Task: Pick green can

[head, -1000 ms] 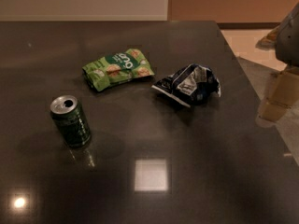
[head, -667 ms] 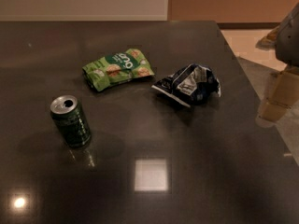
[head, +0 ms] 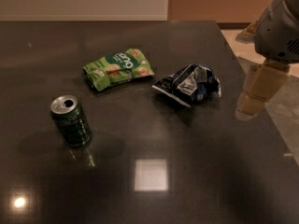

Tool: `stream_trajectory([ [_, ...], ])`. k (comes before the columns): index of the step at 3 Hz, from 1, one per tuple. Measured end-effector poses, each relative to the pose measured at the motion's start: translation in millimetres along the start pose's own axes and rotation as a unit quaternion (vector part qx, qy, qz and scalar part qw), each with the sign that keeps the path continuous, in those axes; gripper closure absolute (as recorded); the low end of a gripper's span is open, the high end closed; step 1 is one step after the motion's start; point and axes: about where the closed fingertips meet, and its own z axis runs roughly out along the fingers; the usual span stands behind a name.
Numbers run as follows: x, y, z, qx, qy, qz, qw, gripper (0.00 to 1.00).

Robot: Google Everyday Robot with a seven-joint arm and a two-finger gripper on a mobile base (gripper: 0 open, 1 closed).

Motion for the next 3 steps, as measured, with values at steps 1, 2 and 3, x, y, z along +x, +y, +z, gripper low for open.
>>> stream_trajectory([
  [1, -42.6, -5.0, 11.3, -0.007, -0.049, -0.027, 0.9984, 0.0],
  [2, -95.1, -9.1, 27.2, -0.022, -0.106, -0.059, 0.9924, 0.0],
  [3, -140.0, -13.0, 49.4, -0.043, -0.147, -0.08, 0.9849, 0.0],
])
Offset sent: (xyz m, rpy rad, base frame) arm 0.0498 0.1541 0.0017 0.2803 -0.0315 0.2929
